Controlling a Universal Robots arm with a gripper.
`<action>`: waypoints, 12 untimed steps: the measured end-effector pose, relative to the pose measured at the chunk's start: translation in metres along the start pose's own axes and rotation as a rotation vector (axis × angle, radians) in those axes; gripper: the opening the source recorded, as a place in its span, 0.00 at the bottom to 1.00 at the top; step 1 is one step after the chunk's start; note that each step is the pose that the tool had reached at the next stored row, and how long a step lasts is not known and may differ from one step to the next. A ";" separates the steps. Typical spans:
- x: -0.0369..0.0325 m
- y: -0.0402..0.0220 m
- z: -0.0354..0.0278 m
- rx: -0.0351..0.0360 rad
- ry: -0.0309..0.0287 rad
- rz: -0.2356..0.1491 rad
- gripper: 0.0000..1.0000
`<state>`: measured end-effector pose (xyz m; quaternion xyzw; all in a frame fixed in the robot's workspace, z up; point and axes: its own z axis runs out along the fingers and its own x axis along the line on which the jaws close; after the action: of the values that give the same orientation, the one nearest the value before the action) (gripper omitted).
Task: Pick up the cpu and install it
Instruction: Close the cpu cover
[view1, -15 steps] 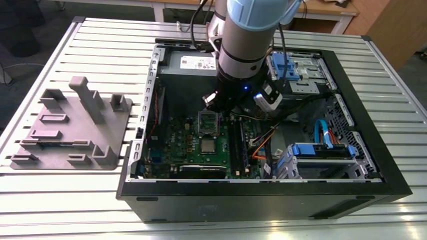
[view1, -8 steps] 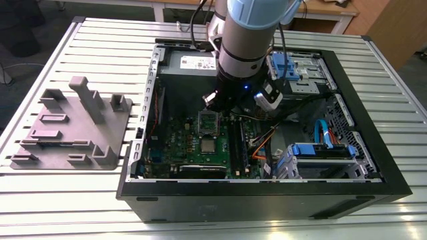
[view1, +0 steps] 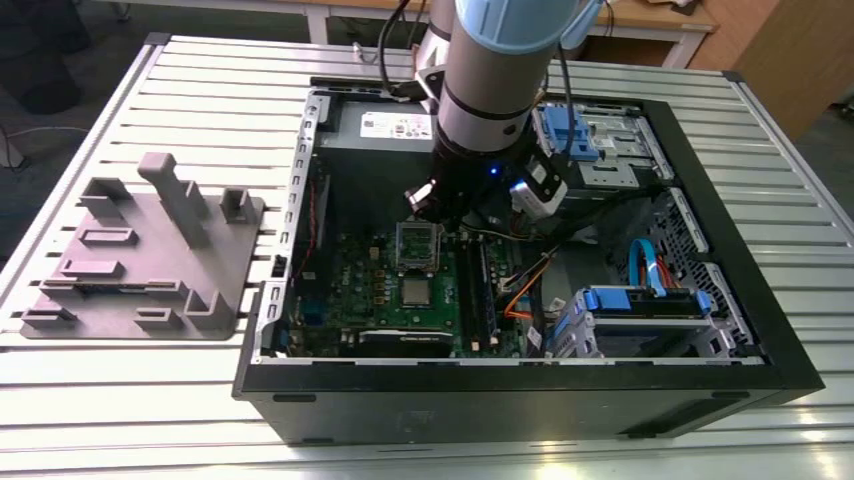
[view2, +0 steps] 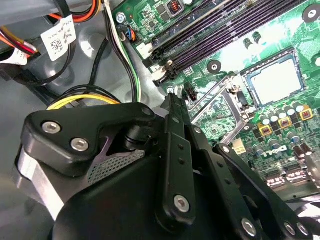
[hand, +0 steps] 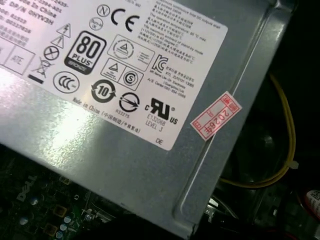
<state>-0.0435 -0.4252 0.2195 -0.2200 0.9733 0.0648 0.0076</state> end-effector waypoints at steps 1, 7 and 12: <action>0.0000 0.0000 0.0000 -0.0001 0.0012 -0.009 0.11; 0.0000 0.0000 0.0000 -0.0010 0.0035 -0.028 0.11; -0.0001 0.0005 -0.0041 -0.0012 0.0051 -0.039 0.11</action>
<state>-0.0436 -0.4253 0.2236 -0.2391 0.9688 0.0647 0.0063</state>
